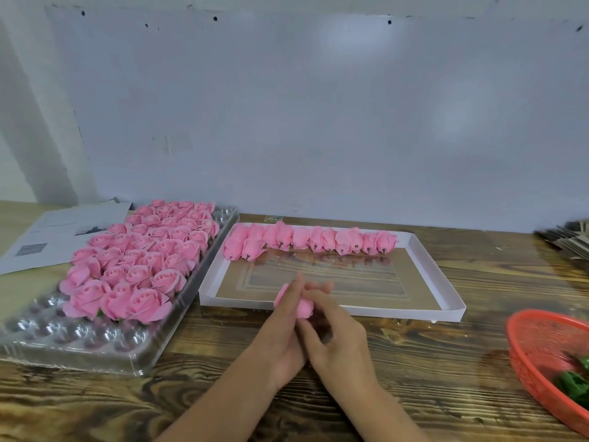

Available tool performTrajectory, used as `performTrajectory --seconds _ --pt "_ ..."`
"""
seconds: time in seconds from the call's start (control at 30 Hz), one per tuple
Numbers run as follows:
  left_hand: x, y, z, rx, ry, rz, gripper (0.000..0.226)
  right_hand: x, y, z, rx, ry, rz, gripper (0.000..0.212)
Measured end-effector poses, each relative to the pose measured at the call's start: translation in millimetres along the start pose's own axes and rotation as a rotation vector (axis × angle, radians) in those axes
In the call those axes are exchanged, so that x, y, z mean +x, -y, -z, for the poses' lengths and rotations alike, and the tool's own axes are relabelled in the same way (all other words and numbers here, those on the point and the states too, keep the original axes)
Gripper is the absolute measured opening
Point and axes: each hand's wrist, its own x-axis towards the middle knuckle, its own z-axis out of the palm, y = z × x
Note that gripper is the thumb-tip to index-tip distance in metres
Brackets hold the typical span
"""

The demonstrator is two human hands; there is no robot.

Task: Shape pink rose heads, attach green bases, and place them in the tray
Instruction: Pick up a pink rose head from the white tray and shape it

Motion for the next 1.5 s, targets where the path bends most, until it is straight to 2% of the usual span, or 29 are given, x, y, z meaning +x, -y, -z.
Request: performTrajectory --seconds 0.1,0.3,0.43,0.5,0.57,0.63,0.73,0.83,0.9,0.97,1.0,1.1,1.17,1.27,1.4,1.5 --pt "3 0 4 -0.029 -0.027 0.004 0.027 0 3 -1 0.014 -0.005 0.016 0.047" --pt "4 0 6 -0.026 0.011 -0.003 0.024 5 4 0 0.261 0.006 -0.193 0.042" --pt "4 -1 6 0.067 0.037 -0.065 0.024 10 9 1 0.507 0.012 -0.310 0.026" --pt "1 -3 5 0.179 0.031 -0.116 0.029 11 11 4 0.693 0.040 -0.426 0.019" --pt "-3 -5 2 0.299 0.043 -0.160 0.022 12 12 8 0.913 0.081 -0.553 0.013" --pt "-6 -7 1 0.374 0.056 -0.174 0.022 13 12 10 1.068 0.131 -0.645 0.019" --pt "-5 -9 4 0.429 0.060 -0.201 0.035 14 14 11 1.235 0.207 -0.780 0.026" --pt "-3 -8 6 0.440 0.062 -0.192 0.048 15 14 13 1.348 0.273 -0.907 0.026" --pt "-2 -8 7 0.414 0.051 -0.180 0.048 15 14 15 1.393 0.283 -0.954 0.027" --pt "-1 -8 7 0.380 0.030 -0.149 0.050 15 12 13 1.317 0.274 -0.903 0.027" --pt "-1 -9 7 0.336 0.009 -0.127 0.048 15 12 11 1.194 0.264 -0.832 0.026" --pt "1 -11 5 0.116 -0.062 -0.066 0.047 7 8 5 0.491 0.197 -0.470 0.036" --pt "2 -10 4 0.033 -0.089 -0.027 0.060 -1 5 -1 0.135 0.170 -0.206 0.044" --pt "4 -8 5 0.010 -0.107 -0.019 0.070 -3 6 -6 0.097 0.098 -0.114 0.037" --pt "4 -4 3 0.139 -0.024 -0.093 0.046 1 5 -2 0.226 0.001 -0.207 0.041" --pt "3 -3 1 0.334 -0.043 -0.189 0.038 7 10 3 0.449 0.002 -0.322 0.023"
